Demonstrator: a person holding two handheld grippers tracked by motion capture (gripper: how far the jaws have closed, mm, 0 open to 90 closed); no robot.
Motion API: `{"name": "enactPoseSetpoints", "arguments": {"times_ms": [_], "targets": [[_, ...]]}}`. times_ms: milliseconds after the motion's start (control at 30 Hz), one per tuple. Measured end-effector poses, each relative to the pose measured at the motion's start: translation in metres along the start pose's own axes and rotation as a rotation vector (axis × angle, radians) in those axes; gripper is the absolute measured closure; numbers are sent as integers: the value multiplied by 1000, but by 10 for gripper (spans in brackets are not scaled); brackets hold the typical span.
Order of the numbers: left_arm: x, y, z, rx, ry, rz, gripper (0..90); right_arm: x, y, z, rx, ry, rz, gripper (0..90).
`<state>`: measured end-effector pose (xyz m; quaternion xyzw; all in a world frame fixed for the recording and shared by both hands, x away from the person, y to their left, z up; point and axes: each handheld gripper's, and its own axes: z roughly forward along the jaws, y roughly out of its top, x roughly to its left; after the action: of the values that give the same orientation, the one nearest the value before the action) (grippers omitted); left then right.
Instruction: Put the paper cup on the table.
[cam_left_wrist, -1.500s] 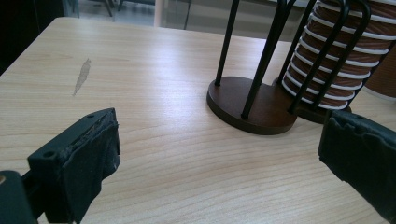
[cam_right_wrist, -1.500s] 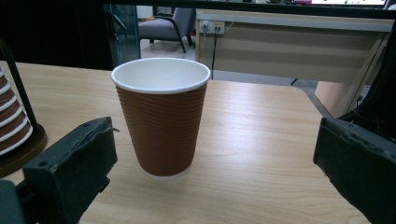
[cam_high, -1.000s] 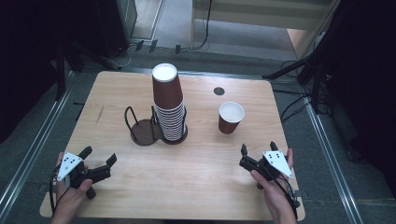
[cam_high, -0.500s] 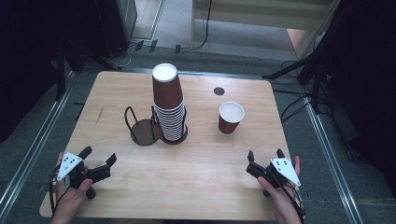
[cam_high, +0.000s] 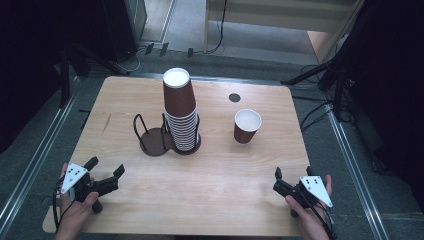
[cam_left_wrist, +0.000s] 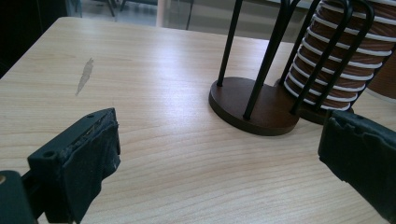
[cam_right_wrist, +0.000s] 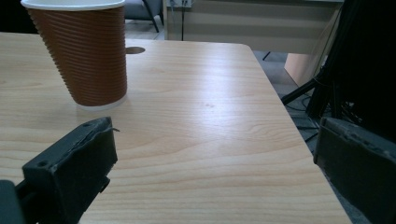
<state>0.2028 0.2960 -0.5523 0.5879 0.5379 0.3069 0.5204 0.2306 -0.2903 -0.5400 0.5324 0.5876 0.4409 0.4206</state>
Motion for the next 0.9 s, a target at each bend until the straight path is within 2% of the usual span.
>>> {"name": "enactPoseSetpoints", "arguments": {"times_ms": [533, 900], "targets": [[0, 0, 0, -2, 1, -2, 0, -17, -8, -14, 4, -23, 9, 0], [0, 0, 0, -2, 1, -7, 0, -26, -14, -23, -10, -19, 17, 0]]}}
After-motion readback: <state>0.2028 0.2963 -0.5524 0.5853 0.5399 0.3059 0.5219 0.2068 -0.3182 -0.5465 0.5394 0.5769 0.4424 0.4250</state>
